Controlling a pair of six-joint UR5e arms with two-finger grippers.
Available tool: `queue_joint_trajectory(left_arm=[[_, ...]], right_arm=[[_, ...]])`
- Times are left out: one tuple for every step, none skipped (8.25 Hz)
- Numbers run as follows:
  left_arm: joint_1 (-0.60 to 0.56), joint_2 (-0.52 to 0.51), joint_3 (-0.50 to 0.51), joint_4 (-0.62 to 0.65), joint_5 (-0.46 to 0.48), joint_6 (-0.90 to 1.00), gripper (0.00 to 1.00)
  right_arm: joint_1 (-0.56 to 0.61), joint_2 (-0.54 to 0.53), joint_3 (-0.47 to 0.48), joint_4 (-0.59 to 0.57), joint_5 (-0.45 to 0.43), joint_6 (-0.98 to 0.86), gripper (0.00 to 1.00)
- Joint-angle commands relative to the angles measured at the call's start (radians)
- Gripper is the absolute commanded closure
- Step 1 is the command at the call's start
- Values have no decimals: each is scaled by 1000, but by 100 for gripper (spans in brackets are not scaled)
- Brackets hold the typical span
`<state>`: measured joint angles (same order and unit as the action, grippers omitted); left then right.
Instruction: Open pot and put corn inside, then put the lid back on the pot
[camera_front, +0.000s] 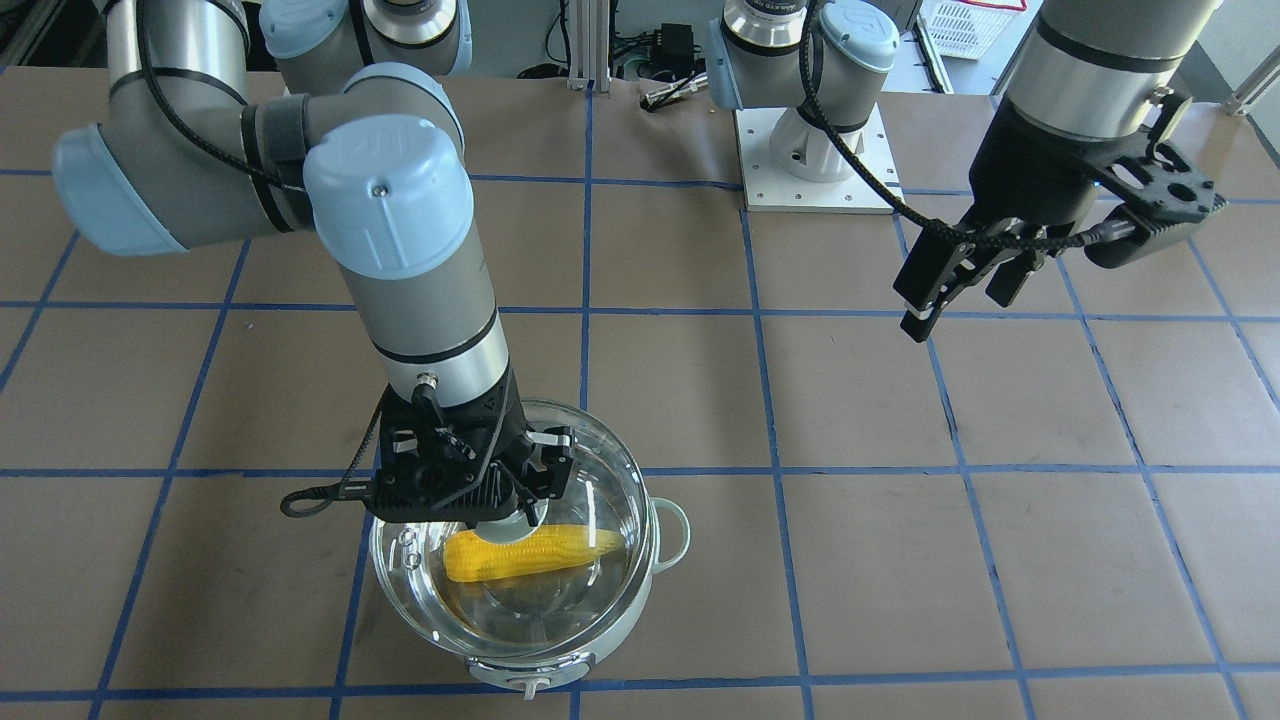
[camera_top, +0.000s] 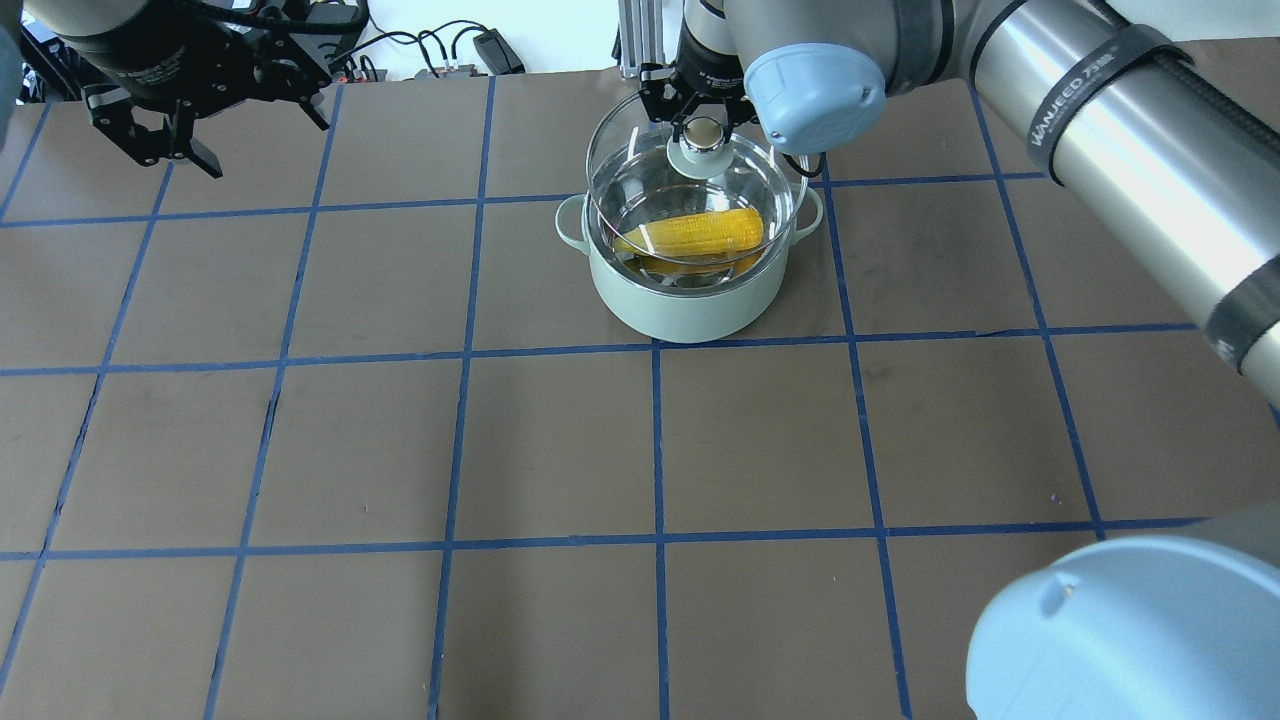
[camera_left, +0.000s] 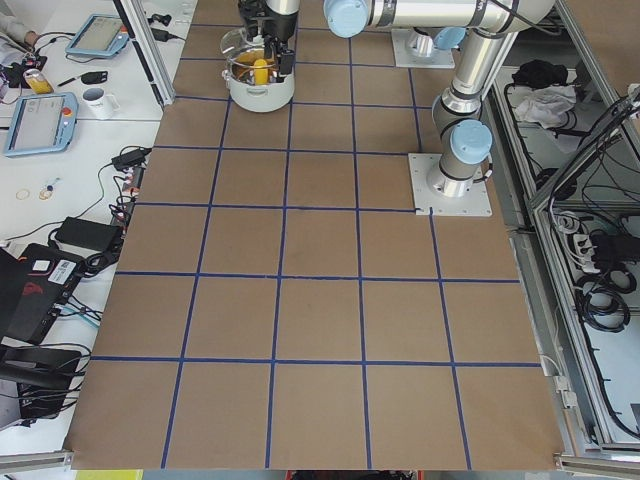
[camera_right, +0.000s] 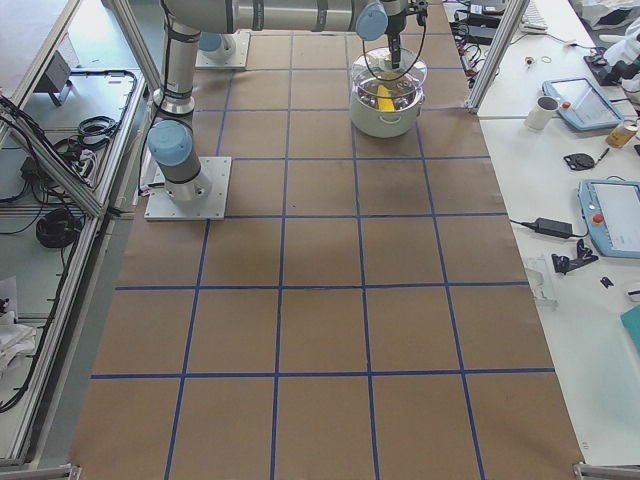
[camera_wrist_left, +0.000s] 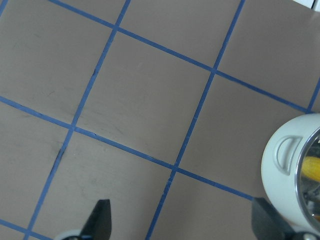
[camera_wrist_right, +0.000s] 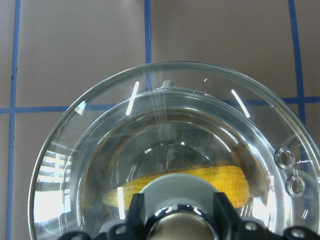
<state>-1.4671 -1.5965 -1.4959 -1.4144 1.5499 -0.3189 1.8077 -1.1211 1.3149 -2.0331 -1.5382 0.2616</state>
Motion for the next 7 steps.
queue_joint_trajectory(left_arm=[[21,46,-6,-54,2,231,0],[21,30,-4,-52,6,225,0],[19,38,0,-52,48,231,0],[18,18,0,-54,123,225,0],[7,9,0,-51,111,203,0],[-11,7,0,-51,87,189,0],[-34,3,3,-43,85,176,0]], right_arm=[[4,52,-6,-32,3,21,74],[4,50,-5,-29,3,21,74],[4,50,-3,-24,3,27,74],[4,50,-2,11,4,68,75],[4,52,-2,13,4,68,75],[4,52,-2,13,4,70,75],[4,52,-2,13,4,71,75]])
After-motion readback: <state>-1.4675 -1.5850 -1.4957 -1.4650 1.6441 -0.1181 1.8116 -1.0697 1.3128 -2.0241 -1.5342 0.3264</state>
